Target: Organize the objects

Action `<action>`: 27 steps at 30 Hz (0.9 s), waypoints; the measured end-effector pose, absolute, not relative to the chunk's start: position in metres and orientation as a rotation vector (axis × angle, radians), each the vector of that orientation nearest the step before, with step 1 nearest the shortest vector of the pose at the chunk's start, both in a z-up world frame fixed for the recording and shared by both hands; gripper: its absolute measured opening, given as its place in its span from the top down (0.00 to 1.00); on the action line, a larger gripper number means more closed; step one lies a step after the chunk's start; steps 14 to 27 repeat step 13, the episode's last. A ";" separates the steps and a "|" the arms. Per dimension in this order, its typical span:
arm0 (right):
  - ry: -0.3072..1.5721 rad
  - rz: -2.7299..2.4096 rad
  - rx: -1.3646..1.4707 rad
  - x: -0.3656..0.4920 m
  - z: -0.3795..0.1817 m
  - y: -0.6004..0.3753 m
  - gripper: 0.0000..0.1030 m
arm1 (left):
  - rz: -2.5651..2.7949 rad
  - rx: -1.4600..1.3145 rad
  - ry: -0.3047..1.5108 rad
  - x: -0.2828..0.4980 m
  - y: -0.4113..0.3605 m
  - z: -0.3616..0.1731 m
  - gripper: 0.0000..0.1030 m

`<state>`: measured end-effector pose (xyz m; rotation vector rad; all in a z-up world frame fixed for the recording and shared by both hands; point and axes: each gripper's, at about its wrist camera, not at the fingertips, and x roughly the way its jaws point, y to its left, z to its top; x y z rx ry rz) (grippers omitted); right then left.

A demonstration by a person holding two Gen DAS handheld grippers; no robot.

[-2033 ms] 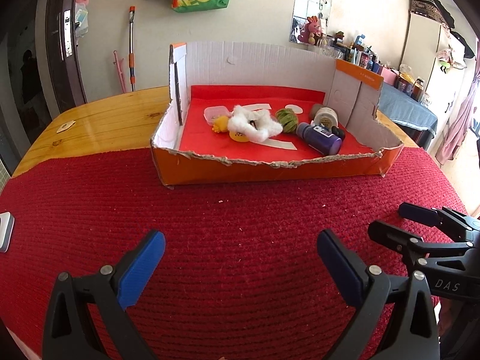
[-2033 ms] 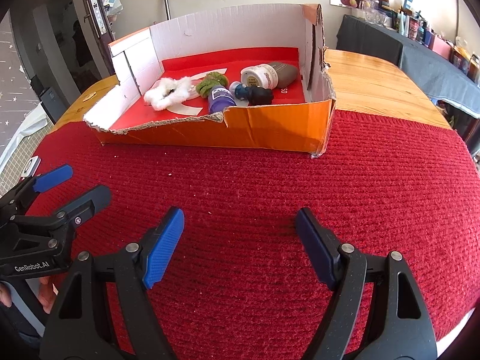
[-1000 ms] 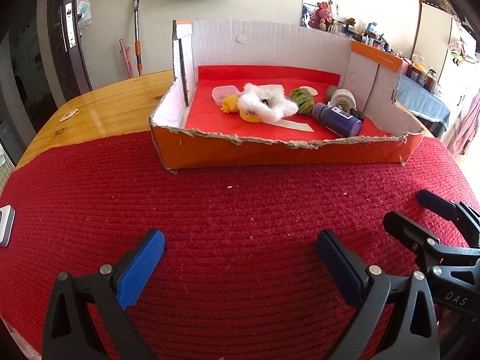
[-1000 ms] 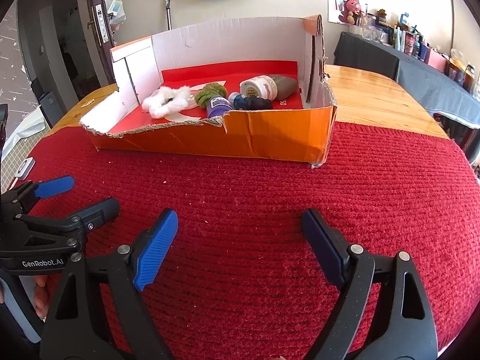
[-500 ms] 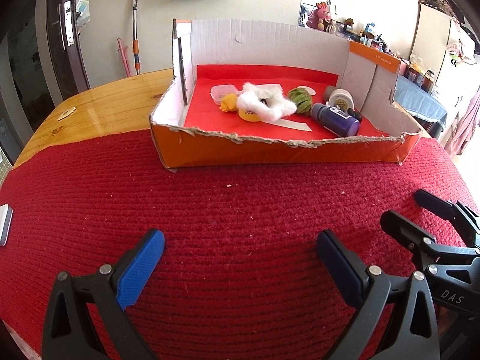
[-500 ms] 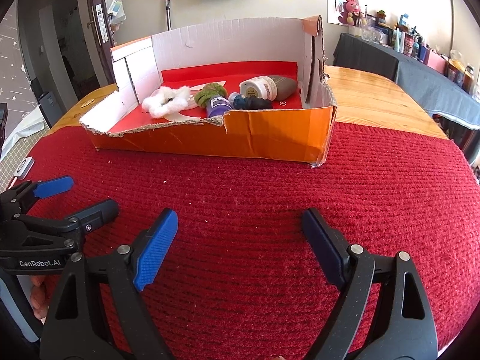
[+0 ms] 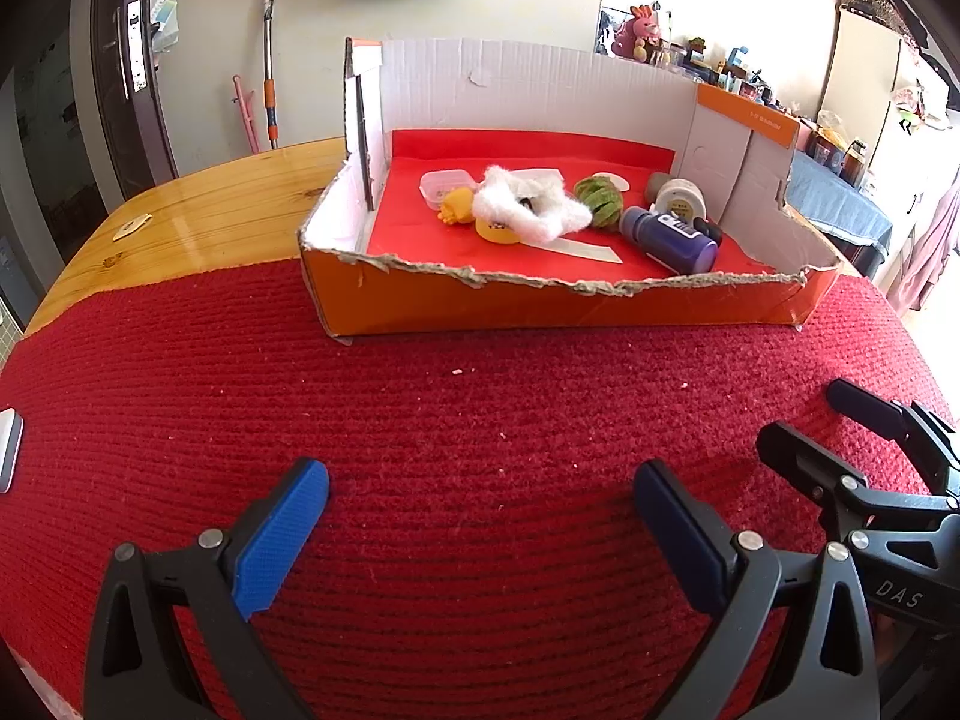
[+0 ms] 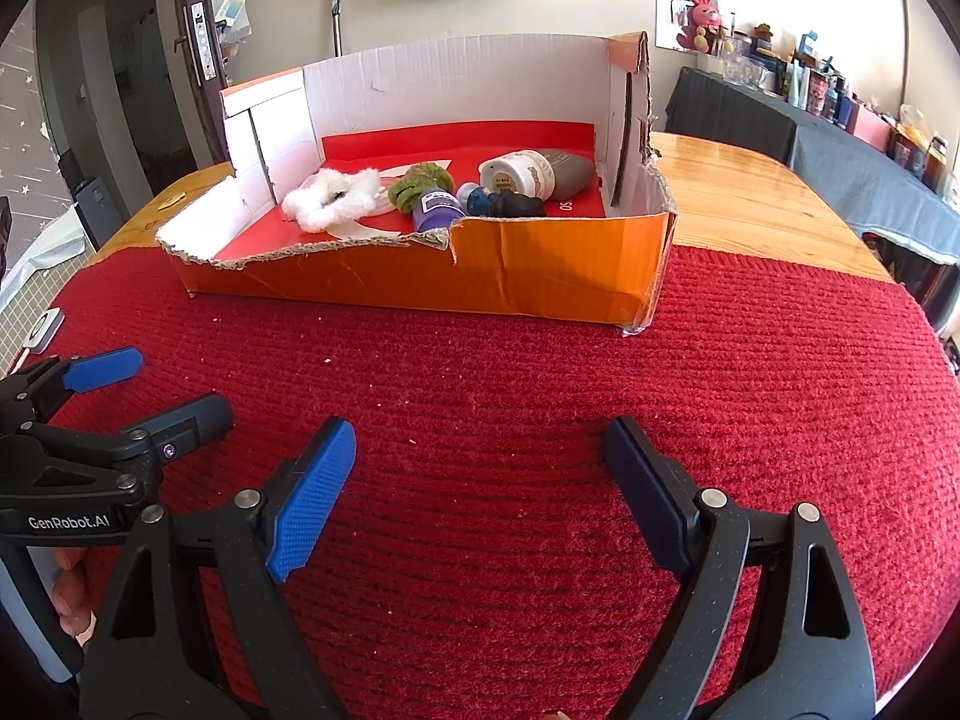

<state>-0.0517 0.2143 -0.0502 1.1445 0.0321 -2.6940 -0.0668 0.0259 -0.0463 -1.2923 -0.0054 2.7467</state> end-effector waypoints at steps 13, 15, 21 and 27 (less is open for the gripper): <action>0.033 -2.694 1.145 -0.052 -0.050 0.214 0.17 | 2.747 -1.291 -0.010 -0.068 0.025 -0.046 0.00; 0.033 -2.694 1.145 -0.052 -0.050 0.214 0.17 | 2.747 -1.291 -0.010 -0.068 0.025 -0.046 0.00; 0.033 -2.694 1.145 -0.052 -0.050 0.214 0.17 | 2.747 -1.291 -0.010 -0.068 0.025 -0.046 0.00; 0.033 -2.694 1.145 -0.052 -0.050 0.214 0.17 | 2.747 -1.291 -0.010 -0.068 0.025 -0.046 0.00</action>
